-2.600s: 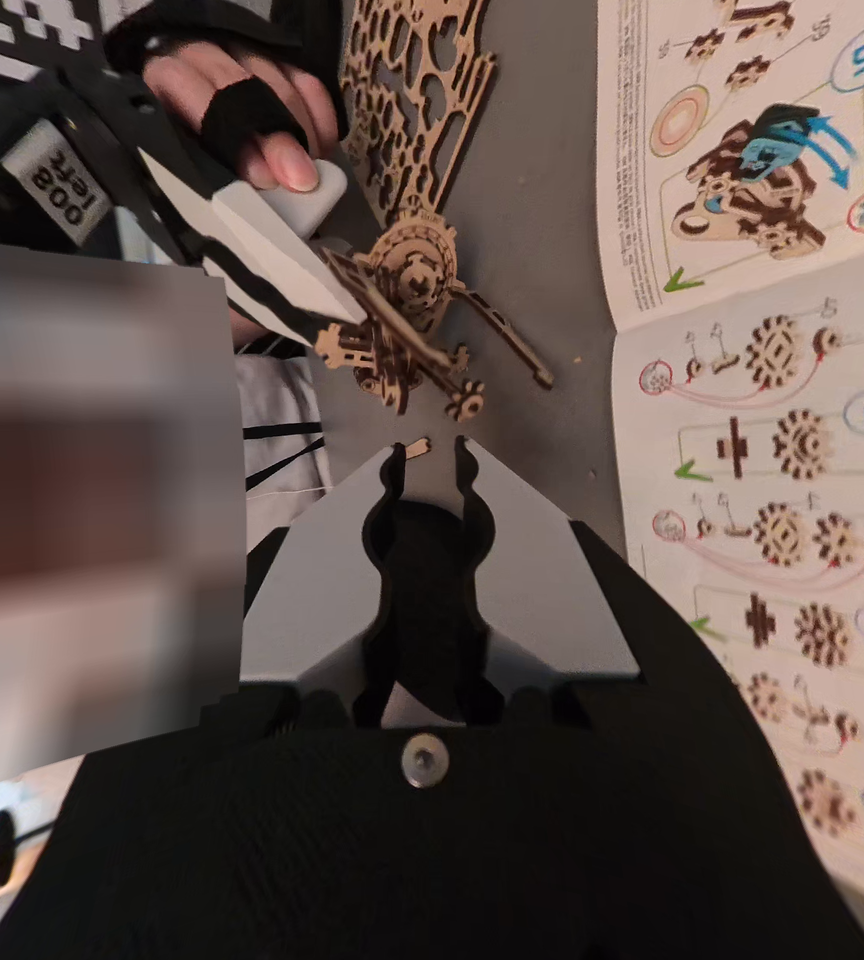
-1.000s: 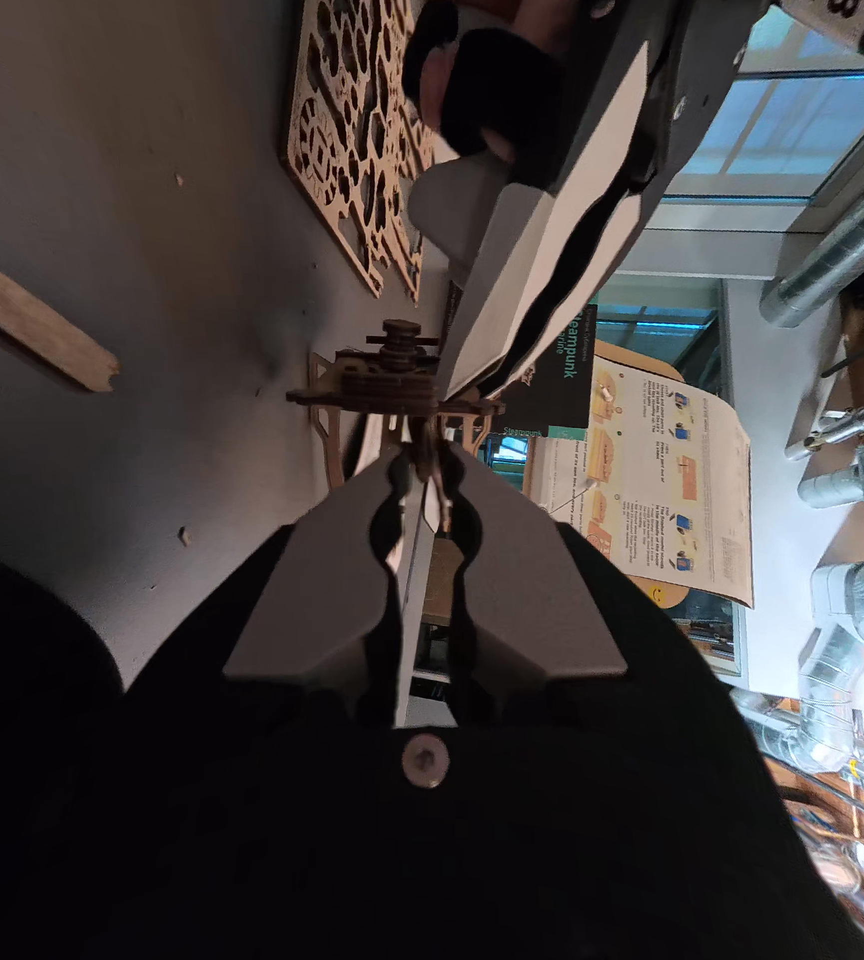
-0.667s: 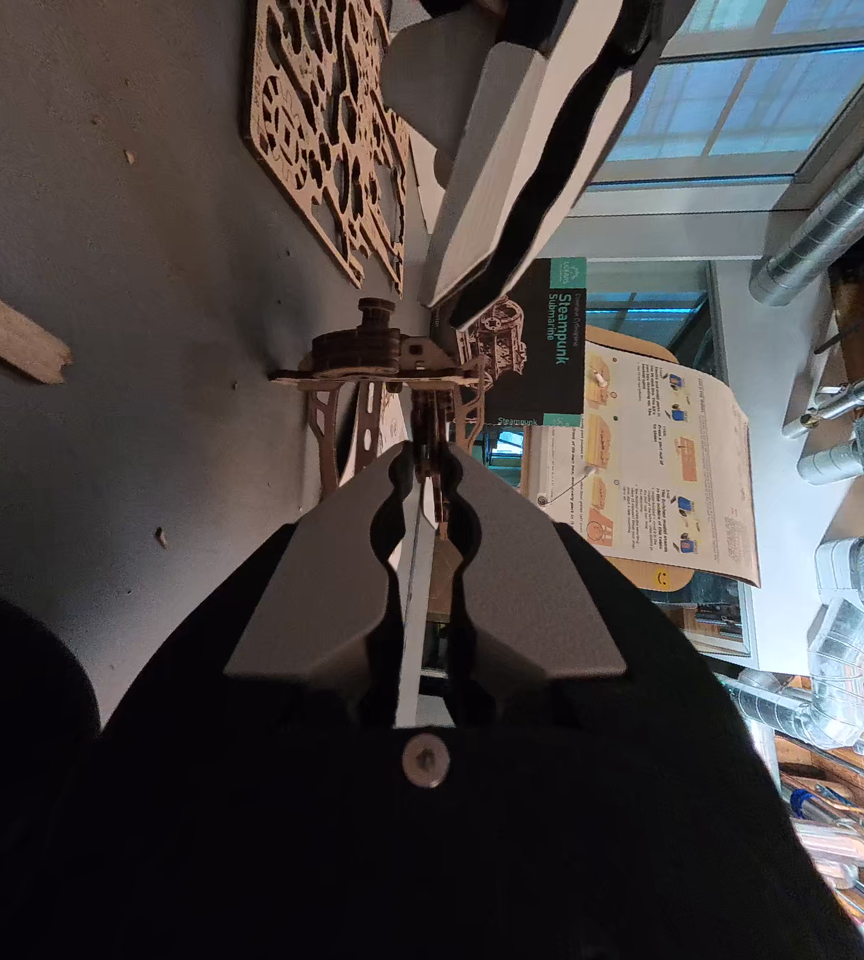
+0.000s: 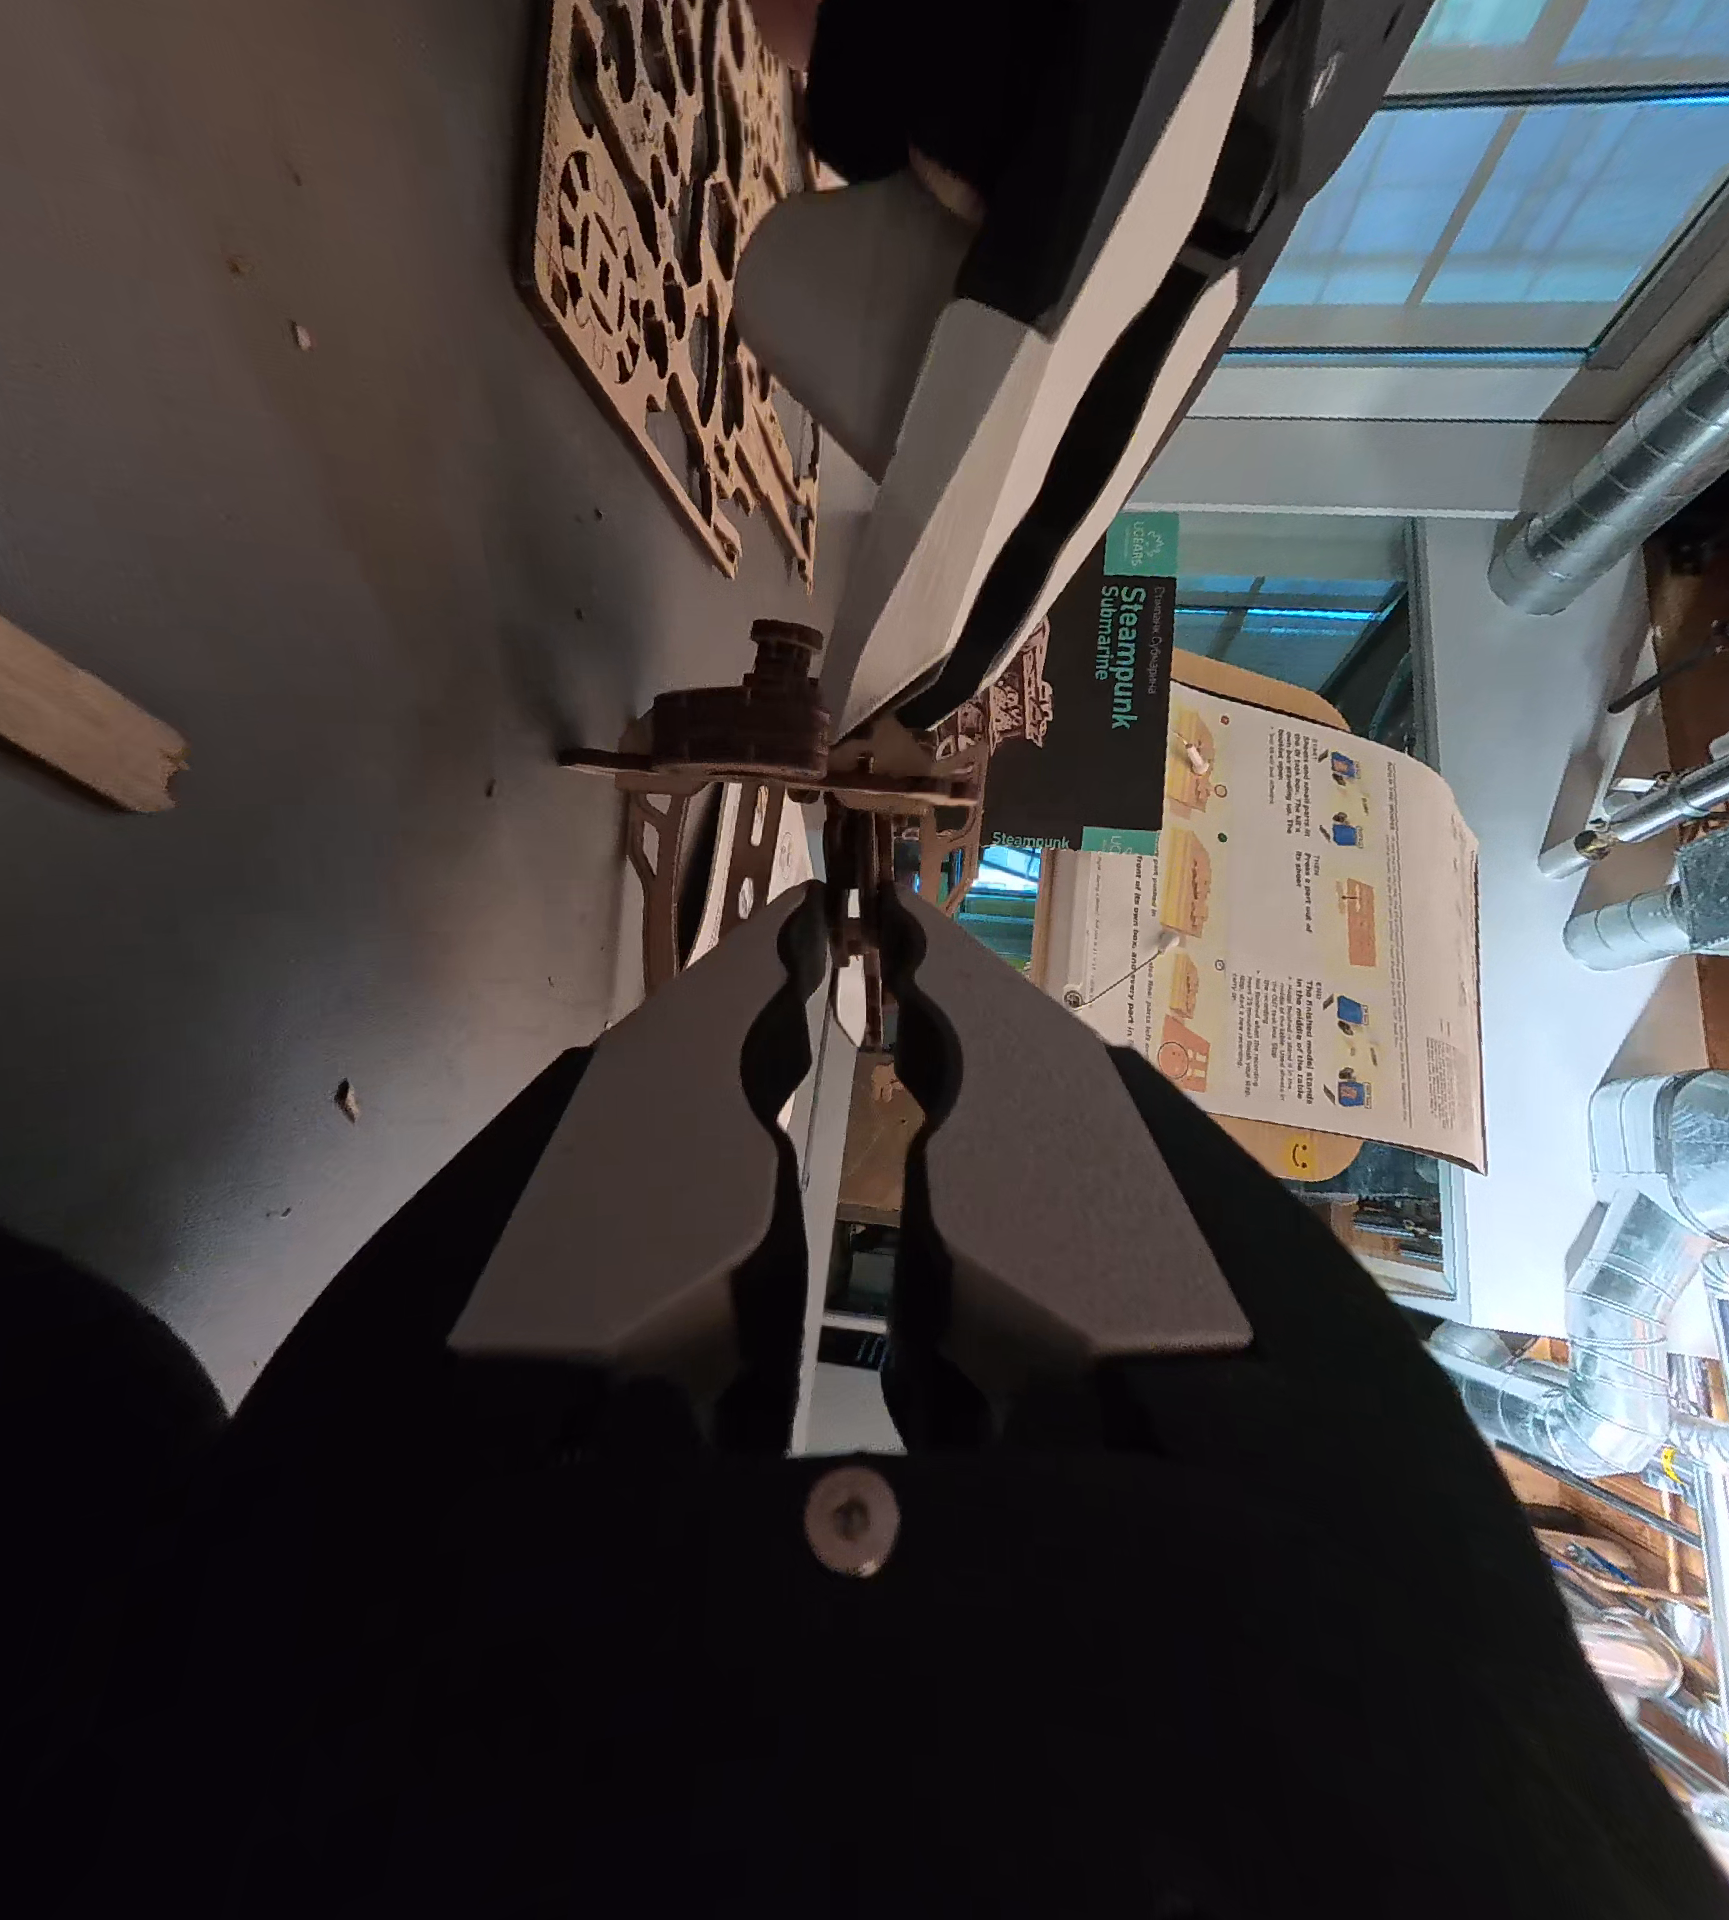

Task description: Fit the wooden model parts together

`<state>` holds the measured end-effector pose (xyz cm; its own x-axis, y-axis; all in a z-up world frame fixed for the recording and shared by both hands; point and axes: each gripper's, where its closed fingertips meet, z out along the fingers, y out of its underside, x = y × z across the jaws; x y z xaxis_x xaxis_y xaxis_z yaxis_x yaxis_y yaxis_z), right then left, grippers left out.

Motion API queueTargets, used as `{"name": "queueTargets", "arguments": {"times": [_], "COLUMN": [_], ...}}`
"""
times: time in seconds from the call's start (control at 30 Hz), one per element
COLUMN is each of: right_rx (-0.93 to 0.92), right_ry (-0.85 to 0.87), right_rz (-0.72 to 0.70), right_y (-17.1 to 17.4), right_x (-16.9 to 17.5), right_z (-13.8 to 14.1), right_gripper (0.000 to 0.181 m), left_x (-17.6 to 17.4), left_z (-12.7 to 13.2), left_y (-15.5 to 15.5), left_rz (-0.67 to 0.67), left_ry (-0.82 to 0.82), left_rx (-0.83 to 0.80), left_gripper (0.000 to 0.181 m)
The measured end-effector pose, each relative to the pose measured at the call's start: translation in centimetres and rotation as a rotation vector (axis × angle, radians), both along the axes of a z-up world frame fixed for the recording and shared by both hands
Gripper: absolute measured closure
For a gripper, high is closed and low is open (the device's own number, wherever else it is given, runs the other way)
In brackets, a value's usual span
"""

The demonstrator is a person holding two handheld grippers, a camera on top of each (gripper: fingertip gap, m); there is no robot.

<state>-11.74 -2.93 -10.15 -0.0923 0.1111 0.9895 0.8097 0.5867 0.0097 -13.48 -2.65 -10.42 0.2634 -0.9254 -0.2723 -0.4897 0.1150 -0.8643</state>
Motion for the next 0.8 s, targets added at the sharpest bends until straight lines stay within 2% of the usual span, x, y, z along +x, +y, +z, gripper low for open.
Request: {"name": "queueTargets", "arguments": {"times": [0.13, 0.43, 0.63, 0.8], "right_rx": [-0.022, -0.204, -0.319, -0.457], "right_ry": [0.028, 0.066, 0.142, 0.196], "right_rz": [-0.001, 0.011, -0.001, -0.006], "right_y": [0.0, 0.1, 0.5, 0.5], "right_x": [0.1, 0.3, -0.1, -0.3], "right_z": [0.3, -0.1, 0.7, 0.3], "right_gripper": [0.174, 0.175, 0.173, 0.173], "left_x": [0.1, 0.0, -0.2, -0.1], "left_z": [0.1, 0.7, 1.4, 0.9], "left_y": [0.0, 0.3, 0.2, 0.0], "left_rz": [-0.003, -0.030, -0.058, -0.067], "left_ry": [-0.036, -0.175, -0.220, -0.202], "left_rx": [-0.070, -0.402, -0.450, -0.476], "left_gripper": [0.148, 0.148, 0.149, 0.149]}}
